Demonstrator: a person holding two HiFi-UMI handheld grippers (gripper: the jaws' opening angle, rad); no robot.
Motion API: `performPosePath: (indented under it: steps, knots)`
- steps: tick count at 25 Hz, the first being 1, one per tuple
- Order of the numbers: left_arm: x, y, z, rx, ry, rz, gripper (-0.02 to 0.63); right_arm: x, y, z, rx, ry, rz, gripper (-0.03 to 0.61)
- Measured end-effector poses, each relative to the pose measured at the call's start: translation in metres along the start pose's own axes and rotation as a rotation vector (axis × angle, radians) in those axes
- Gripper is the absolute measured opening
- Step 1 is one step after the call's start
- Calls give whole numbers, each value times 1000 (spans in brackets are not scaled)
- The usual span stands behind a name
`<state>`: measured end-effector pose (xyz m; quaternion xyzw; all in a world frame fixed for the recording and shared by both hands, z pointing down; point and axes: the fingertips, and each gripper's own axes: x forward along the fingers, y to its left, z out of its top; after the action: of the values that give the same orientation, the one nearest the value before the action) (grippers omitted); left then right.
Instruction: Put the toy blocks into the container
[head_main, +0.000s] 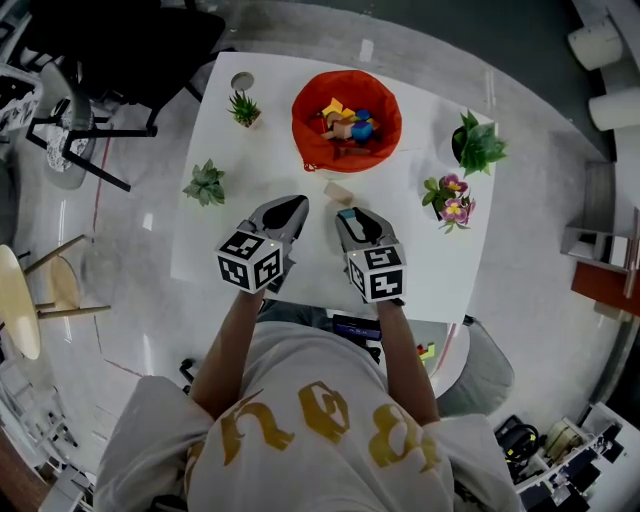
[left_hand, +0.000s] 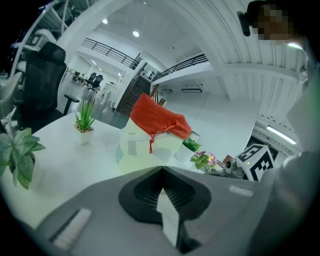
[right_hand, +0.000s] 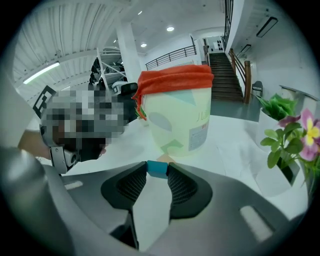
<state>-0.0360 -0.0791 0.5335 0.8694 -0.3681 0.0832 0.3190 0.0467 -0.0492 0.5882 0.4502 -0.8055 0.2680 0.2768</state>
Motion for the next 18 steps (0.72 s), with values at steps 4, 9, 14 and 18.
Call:
performPosePath:
  steps: [4, 9, 14, 18]
  knots:
    - [-3, -6, 3, 13, -3, 4, 0, -9, 0, 5, -1, -24, -5, 164]
    - [-10, -15, 12, 4, -34, -4, 0, -22, 0, 17, 13, -71, -18, 164]
    - [-15, -21, 23, 22, -60, -4, 0, -35, 0, 28, 2, -104, -29, 164]
    - [-20, -28, 34, 34, -85, -6, 0, -44, 1, 37, 4, -132, -35, 164]
